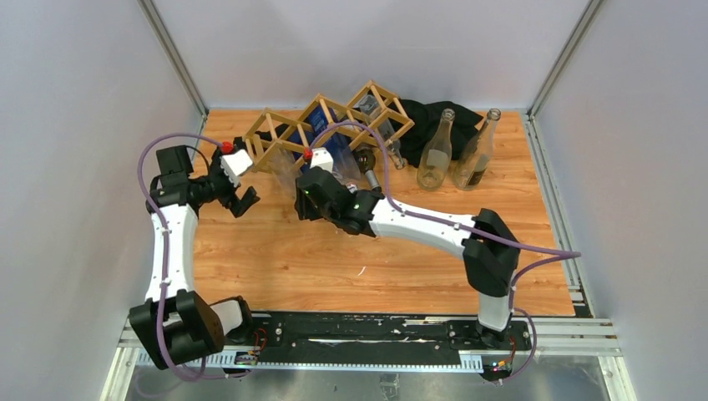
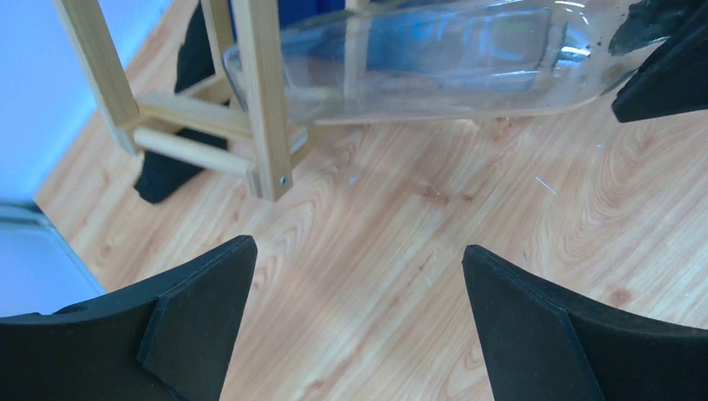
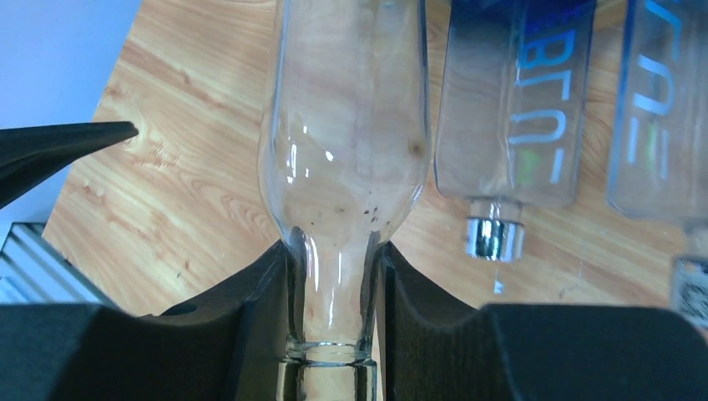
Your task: Take the wine bottle off the wine rack
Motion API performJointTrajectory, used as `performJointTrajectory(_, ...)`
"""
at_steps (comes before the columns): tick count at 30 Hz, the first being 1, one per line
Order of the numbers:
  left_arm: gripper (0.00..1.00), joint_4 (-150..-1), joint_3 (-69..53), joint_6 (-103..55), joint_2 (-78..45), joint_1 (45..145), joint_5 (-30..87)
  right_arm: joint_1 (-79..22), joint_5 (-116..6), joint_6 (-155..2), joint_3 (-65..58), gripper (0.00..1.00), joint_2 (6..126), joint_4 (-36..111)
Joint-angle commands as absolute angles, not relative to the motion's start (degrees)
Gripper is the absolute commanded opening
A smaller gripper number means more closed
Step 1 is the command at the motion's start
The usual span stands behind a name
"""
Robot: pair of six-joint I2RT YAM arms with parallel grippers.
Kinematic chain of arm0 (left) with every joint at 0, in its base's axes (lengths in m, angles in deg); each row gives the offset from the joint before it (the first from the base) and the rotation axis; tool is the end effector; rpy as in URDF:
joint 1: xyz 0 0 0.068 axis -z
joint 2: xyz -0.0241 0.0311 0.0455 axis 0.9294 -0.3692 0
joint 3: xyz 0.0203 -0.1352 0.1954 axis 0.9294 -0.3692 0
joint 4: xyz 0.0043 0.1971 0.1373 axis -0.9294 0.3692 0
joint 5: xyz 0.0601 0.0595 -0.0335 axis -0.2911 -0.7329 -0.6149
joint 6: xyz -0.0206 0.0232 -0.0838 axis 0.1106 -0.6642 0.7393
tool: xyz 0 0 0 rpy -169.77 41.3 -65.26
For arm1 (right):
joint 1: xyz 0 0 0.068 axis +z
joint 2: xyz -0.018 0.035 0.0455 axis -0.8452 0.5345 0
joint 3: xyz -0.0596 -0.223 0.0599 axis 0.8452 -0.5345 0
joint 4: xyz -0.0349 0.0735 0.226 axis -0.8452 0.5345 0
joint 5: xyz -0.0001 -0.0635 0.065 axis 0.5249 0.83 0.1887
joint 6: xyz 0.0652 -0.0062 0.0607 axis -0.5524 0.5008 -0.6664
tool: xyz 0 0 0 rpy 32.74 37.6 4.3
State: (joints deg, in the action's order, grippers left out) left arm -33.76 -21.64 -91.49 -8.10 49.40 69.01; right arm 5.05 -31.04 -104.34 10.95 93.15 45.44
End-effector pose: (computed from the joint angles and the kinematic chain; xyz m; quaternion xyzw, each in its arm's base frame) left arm 0.2500 0.0225 0.2570 0.4104 0.7598 -0.1067 0.4929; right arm 0.2285 0.3951 0.2501 -0.1320 0.8359 0.3109 0.4326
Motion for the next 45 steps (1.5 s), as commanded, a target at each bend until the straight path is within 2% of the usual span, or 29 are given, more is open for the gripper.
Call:
performJointTrajectory(1, 1.00, -31.80, -21.35, -98.65, -4.37, 53.06, 67.97, 6.38, -31.00, -104.79, 6.88, 0.00, 86.11, 39.63)
performJointTrajectory(15, 1.00, -26.52, -22.92, -117.33, 2.95, 67.61, 60.03, 6.71, -34.14, -104.96, -5.24, 0.00, 72.05, 38.26)
performJointTrajectory(21, 1.00, -24.25, -25.06, -117.53, 6.11, 72.47, 57.57, 7.52, -38.00, -102.84, -7.25, 0.00, 68.79, 37.35)
performJointTrajectory(33, 1.00, -22.41, -26.57, -117.89, 8.39, 75.03, 56.53, 10.73, -42.42, -97.72, -8.01, 0.00, 63.81, 38.33)
performJointTrajectory(36, 0.96, -20.75, -27.18, -118.23, 8.58, 76.62, 55.91, 11.90, -42.32, -96.71, -8.01, 0.00, 63.22, 38.19)
performJointTrajectory(39, 0.86, -20.67, -27.27, -117.60, 8.64, 77.43, 55.81, 12.98, -41.94, -95.50, -8.09, 0.00, 62.93, 38.12)
performJointTrajectory(42, 0.67, -20.64, -26.00, -115.83, 8.42, 77.56, 56.75, 13.41, -41.39, -95.12, -8.38, 0.00, 62.69, 38.69)
performJointTrajectory(43, 0.52, -20.64, -25.49, -115.23, 8.55, 77.56, 57.28, 13.41, -41.14, -94.99, -8.78, 0.03, 62.32, 38.66)
performJointTrajectory(44, 0.42, -20.62, -25.11, -114.98, 8.71, 77.56, 57.95, 13.41, -40.91, -94.81, -9.19, 0.08, 61.98, 38.51)
performJointTrajectory(45, 0.25, -20.72, -24.87, -114.90, 9.10, 77.56, 58.57, 13.41, -40.59, -94.69, -9.57, 0.17, 61.51, 38.40)
